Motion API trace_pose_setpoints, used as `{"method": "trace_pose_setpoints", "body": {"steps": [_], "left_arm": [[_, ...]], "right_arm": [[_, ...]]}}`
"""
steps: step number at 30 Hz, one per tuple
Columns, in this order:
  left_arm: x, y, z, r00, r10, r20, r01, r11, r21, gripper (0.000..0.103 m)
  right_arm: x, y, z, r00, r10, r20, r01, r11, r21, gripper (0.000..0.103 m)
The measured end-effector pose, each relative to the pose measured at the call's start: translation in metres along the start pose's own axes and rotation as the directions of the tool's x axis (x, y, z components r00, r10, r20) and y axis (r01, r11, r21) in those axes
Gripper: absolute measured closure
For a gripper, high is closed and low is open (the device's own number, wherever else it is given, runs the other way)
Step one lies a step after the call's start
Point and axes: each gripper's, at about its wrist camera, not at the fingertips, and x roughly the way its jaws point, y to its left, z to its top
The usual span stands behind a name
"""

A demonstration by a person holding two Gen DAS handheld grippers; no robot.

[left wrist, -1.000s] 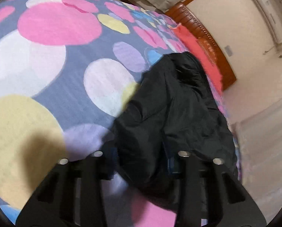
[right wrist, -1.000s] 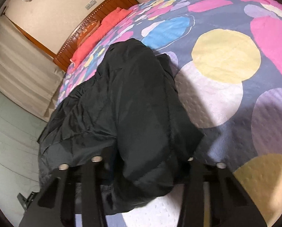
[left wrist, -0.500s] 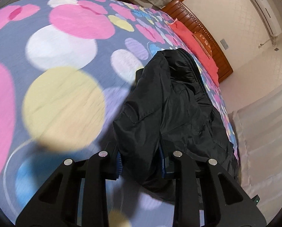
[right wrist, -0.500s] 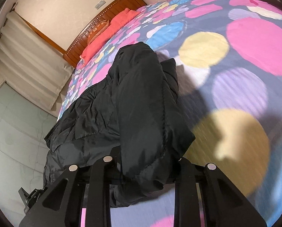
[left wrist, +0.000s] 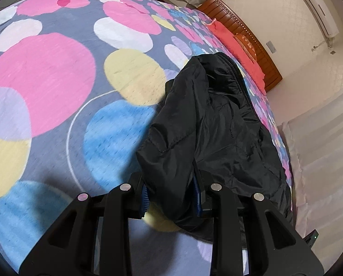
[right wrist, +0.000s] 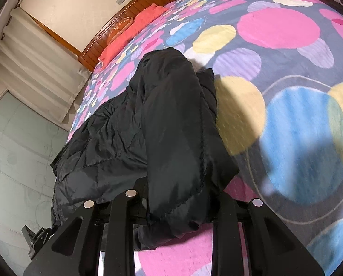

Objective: Fold large clothes

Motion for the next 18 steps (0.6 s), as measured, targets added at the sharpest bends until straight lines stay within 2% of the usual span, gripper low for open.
{"method": "trace_pose_setpoints", "body": {"steps": [4, 8, 12, 16, 18], "left_arm": [[0.001, -0.002, 0.000, 1.000, 0.021, -0.004, -0.021, 0.999, 0.033, 0.067], [-0.008, -0.001, 0.001, 0.998, 0.059, -0.007, -0.058, 0.995, 0.078, 0.038], [-0.024, 0.007, 0.004, 0.998, 0.067, -0.002, -0.066, 0.992, 0.111, 0.030], [-0.038, 0.012, 0.015, 0.997, 0.081, 0.007, -0.081, 0.982, 0.171, 0.026], [-0.041, 0.013, 0.022, 0.996, 0.087, 0.005, -0.086, 0.978, 0.190, 0.026]], "right_arm": [[0.003, -0.003, 0.001, 1.000, -0.004, -0.010, 0.005, 1.000, 0.020, 0.069], [-0.004, 0.000, -0.001, 0.999, -0.047, -0.013, 0.047, 0.999, -0.005, 0.058], [-0.020, -0.001, -0.009, 0.995, -0.096, -0.013, 0.095, 0.994, -0.052, 0.049], [-0.041, 0.001, -0.017, 0.983, -0.183, 0.001, 0.182, 0.977, -0.112, 0.048], [-0.052, 0.009, -0.019, 0.970, -0.241, 0.031, 0.243, 0.959, -0.148, 0.048]]}}
